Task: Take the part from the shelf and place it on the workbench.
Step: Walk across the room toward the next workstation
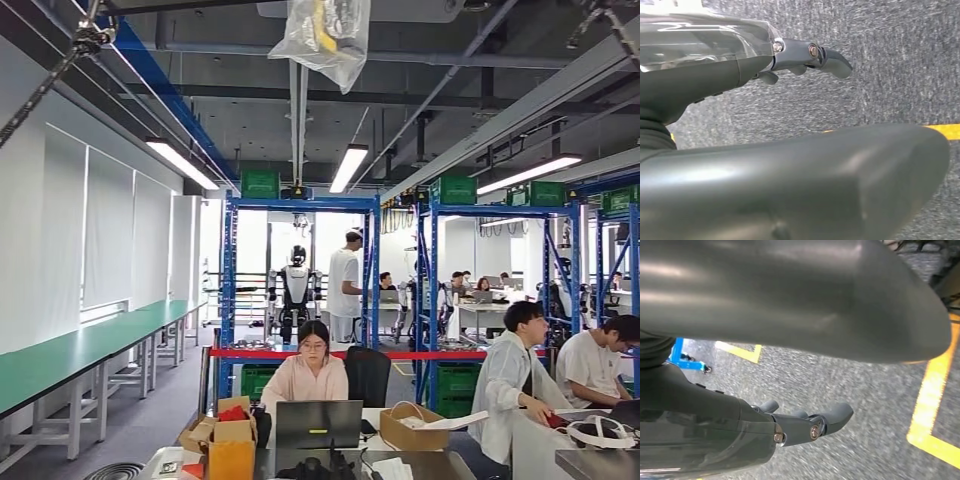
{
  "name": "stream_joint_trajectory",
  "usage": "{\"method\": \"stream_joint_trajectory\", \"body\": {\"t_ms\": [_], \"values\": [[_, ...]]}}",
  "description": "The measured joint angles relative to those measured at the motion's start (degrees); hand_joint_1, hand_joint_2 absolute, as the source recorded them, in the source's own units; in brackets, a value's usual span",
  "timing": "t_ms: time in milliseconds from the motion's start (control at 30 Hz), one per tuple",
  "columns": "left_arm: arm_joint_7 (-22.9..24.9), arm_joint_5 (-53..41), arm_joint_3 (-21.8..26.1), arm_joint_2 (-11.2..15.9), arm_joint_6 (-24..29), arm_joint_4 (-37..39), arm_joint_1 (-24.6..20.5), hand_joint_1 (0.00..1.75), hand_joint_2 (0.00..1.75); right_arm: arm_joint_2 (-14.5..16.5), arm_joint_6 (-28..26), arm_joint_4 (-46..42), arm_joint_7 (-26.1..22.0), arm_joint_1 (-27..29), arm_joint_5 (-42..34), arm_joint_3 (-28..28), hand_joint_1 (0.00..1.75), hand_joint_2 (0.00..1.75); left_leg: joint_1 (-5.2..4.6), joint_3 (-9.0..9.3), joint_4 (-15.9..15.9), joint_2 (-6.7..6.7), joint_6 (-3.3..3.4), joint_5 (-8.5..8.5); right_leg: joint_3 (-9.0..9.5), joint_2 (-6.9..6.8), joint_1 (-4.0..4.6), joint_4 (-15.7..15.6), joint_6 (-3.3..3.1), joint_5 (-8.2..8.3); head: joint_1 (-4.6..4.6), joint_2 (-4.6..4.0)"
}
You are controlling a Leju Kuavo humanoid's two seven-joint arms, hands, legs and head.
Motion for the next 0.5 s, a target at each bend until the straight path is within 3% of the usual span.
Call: {"method": "stream_joint_trajectory", "body": {"t_ms": [33,67,133,167,200,267,300,333,367,400,433,500], "values": [[0.0,0.0,0.0,0.0,0.0,0.0,-0.1,0.00,0.00,0.0,0.1,0.0,0.0,0.0,0.0,-0.1,0.00,0.00,-0.11,1.93,-3.0,-0.03,0.25,-0.89,-0.56,-0.05,0.03,0.4,0.28,0.47,0.00,0.01],[-0.1,0.1,0.0,0.0,0.0,0.0,-0.2,0.00,0.00,0.0,0.1,0.1,0.0,0.1,0.0,-0.2,0.00,0.00,-0.26,2.67,-4.6,-0.06,0.57,-1.31,-0.94,-0.09,0.05,0.7,0.53,1.04,0.00,0.01],[-0.2,0.3,0.2,-0.1,0.0,0.0,0.0,0.00,0.00,0.1,0.4,0.2,0.0,0.2,0.0,-0.3,0.00,0.00,-0.24,1.91,-4.6,0.18,1.46,-0.63,-1.55,0.02,-0.11,0.9,1.12,1.44,-0.01,0.02],[-0.3,0.3,0.2,-0.1,0.0,0.0,0.1,0.00,0.00,0.2,0.5,0.3,0.0,0.2,0.0,-0.3,0.00,0.00,-0.20,1.38,-4.6,0.36,1.93,0.00,-1.87,0.14,-0.22,1.6,1.46,0.28,-0.01,0.01],[-0.3,0.4,0.3,-0.2,0.0,0.0,0.1,0.00,0.00,0.2,0.5,0.4,-0.1,0.3,0.1,-0.3,0.00,0.00,-0.15,0.68,-4.6,0.53,2.33,0.75,-2.39,0.25,-0.41,3.4,1.85,-2.21,-0.02,-0.01],[-0.4,0.5,0.3,-0.2,0.0,0.0,0.1,0.00,0.00,0.5,0.6,0.4,-0.1,0.3,0.1,-0.4,0.00,0.00,-0.32,-0.98,-4.5,0.63,2.71,2.15,-3.59,0.37,-0.85,10.0,2.49,-8.42,-0.01,-0.02],[-0.5,0.6,0.4,-0.2,0.0,0.0,0.1,0.00,0.00,0.6,0.6,0.4,-0.1,0.3,0.1,-0.5,0.00,0.00,-0.41,-1.99,-4.5,0.68,2.73,2.93,-4.01,0.38,-1.05,13.8,2.74,-10.34,-0.01,-0.02],[-0.5,0.7,0.4,-0.2,0.0,0.0,0.1,0.00,0.00,0.7,0.6,0.4,-0.1,0.3,0.2,-0.5,0.00,0.00,-0.48,-3.01,-4.4,0.75,2.71,3.66,-3.86,0.38,-1.19,16.3,2.92,-10.56,-0.01,-0.02],[-0.5,0.7,0.5,-0.2,0.0,0.0,0.0,0.00,0.00,0.7,0.6,0.4,-0.1,0.3,0.2,-0.6,0.00,0.00,-0.53,-4.04,-4.3,0.81,2.65,4.30,-2.97,0.38,-1.30,17.2,3.02,-9.43,0.00,-0.02],[-0.5,0.8,0.5,-0.2,0.0,0.0,0.0,0.00,0.00,0.8,0.6,0.4,-0.2,0.2,0.3,-0.6,0.00,0.00,-0.57,-5.09,-4.2,0.84,2.55,4.98,-1.02,0.39,-1.36,16.1,2.98,-7.60,-0.01,-0.02],[-0.5,0.9,0.6,-0.2,0.0,0.0,0.0,0.00,0.00,0.8,0.6,0.4,-0.2,0.2,0.4,-0.6,0.00,0.00,-0.60,-5.93,-4.1,0.84,2.43,5.59,1.97,0.41,-1.36,12.8,2.78,-6.14,-0.01,-0.02],[-0.5,0.9,0.7,-0.2,0.0,0.0,0.1,0.00,0.00,0.8,0.6,0.3,-0.4,0.0,0.5,-0.6,0.00,0.00,-0.76,-7.01,-4.0,0.81,2.03,6.64,9.88,0.44,-1.14,2.7,2.00,-6.04,0.01,-0.02]]}}
